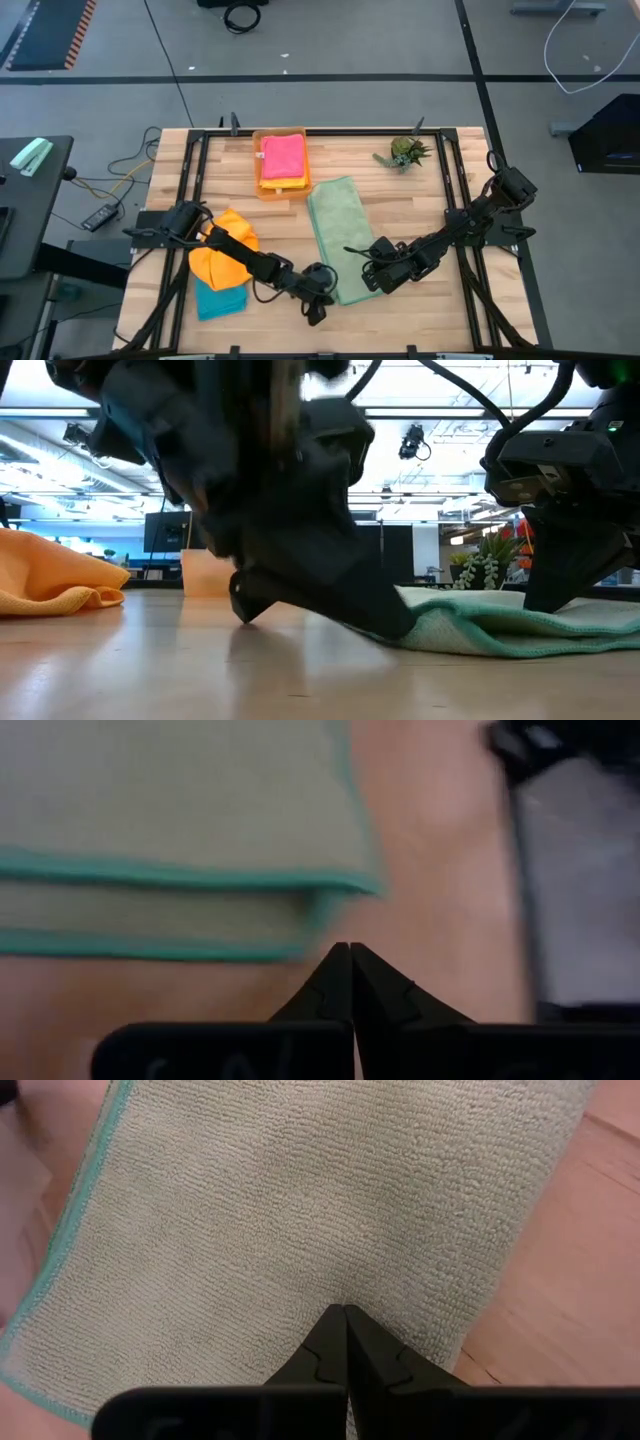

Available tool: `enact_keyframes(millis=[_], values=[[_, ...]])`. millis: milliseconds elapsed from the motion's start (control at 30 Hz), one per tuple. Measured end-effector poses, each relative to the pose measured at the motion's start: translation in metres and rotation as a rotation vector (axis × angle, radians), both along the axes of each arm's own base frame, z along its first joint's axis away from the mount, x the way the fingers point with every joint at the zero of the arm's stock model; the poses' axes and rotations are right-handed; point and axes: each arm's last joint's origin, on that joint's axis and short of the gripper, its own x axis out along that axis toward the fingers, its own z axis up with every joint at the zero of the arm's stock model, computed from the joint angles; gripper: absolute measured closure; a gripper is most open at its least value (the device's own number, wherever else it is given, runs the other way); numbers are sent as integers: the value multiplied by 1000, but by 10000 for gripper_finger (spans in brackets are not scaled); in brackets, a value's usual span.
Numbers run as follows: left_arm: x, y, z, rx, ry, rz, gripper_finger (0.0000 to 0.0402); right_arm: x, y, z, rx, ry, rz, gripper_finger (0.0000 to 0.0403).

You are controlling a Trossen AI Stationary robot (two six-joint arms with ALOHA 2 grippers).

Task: Fold microfiber towels
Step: Fold the green microfiber cloth

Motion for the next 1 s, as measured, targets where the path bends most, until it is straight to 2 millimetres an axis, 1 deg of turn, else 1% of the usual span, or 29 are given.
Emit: enact_keyframes(millis=[67,200,300,367,400,500,567,633,733,833,1000], values=[[-1,-2,1,-30,7,-19,394,0,0,0,0,0,0,401],[-3,-1,14,-13,-22,-41,396,0,0,0,-1,0,0,401],[-3,5,24,68,-57,18,397,0,0,0,-1,0,0,401],[0,10,34,85,-90,64,396,0,0,0,2,0,-4,401],[1,12,35,90,-89,75,397,0,0,0,2,0,-5,401],[3,20,23,116,-52,106,398,0,0,0,3,0,-6,401],[5,23,23,113,-54,121,397,0,0,0,3,0,-6,401],[7,23,22,90,-64,143,397,0,0,0,2,0,-4,401],[8,23,12,88,-49,162,398,0,0,0,0,0,-1,401],[10,22,15,72,-73,165,397,0,0,0,0,2,0,401],[10,19,11,57,-61,175,398,0,0,0,0,6,2,401]])
